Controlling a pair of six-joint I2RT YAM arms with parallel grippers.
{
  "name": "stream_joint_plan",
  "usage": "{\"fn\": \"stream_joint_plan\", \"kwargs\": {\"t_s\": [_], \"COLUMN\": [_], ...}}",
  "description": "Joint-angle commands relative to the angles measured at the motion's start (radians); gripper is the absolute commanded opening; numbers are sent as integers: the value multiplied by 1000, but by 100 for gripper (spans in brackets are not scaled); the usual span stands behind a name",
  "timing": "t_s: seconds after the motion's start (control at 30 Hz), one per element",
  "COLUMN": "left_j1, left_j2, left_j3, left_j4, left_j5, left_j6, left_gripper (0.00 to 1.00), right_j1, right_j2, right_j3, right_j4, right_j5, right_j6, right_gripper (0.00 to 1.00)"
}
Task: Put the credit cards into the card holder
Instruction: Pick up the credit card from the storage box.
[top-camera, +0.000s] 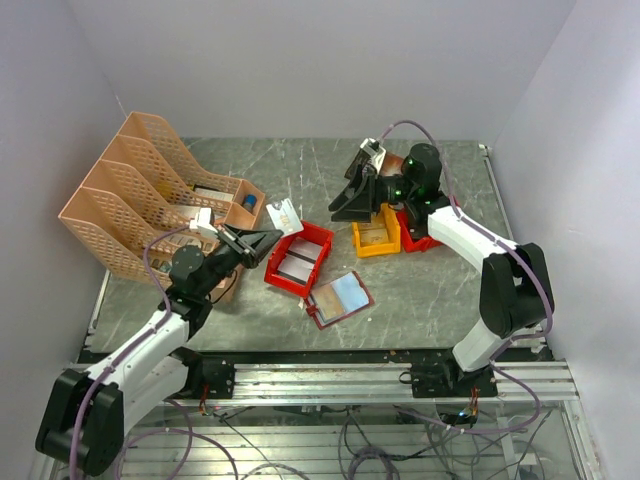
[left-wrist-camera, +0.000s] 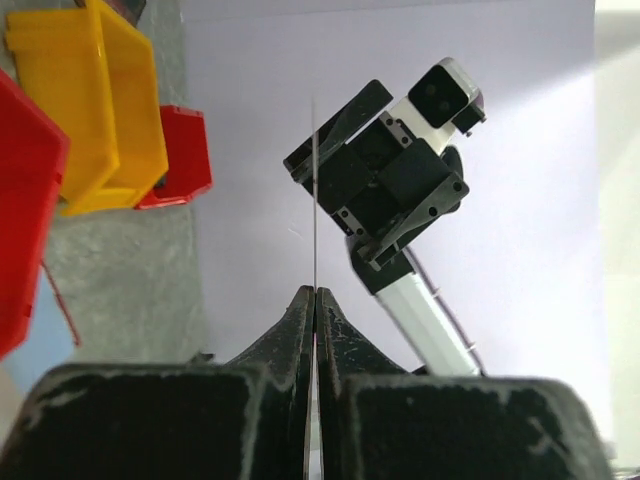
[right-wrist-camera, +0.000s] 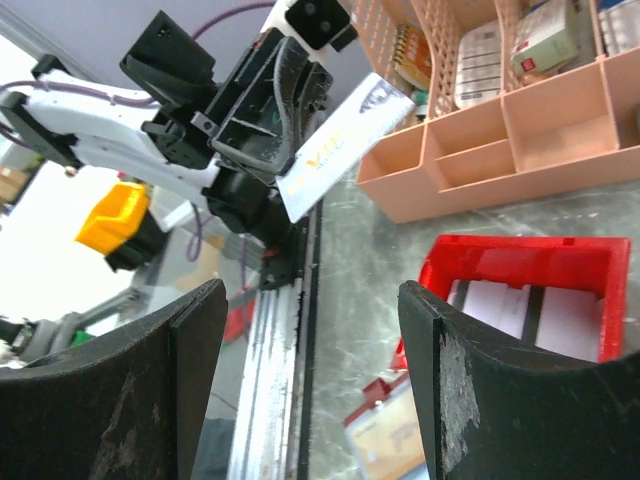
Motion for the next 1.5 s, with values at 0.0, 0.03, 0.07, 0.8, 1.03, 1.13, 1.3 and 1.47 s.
{"fn": "stream_joint_plan", "kwargs": {"t_s": [0.0,0.03,0.07,0.8,1.03,1.13,1.3,1.47], "left_j1": [-40,-47,-53,-113,-114,-115,-116,-116], "left_j2": [-20,-15,-9,310,353,358,363,364], "left_j3": [120,143,163,272,268,273,280,296], "left_j4": [-175,-209,-225,151,197,186,173,114], "left_j5": [-54,-51,-49,288,355,378,414,432], "left_j6": [-172,-174,-170,371,397,414,440,488], "left_gripper": [7,7,7,7,7,7,7,7], "right_j1": [-21,-25,-27,-38,-35,-29,-20,-11], "right_j2": [-10,-8,-8,-21,-19,-18,-8,-2], "right_j3": [-13,-16,-21,-25,-5,-6,-2,2], "right_j4": [207,220,234,172,94,108,120,122], "right_j5": [-46,-46,-44,-37,-40,-48,-63,-75], "right_j6": [286,308,331,411,335,348,362,366], "right_gripper": [69,69,69,58,52,45,31,21]}}
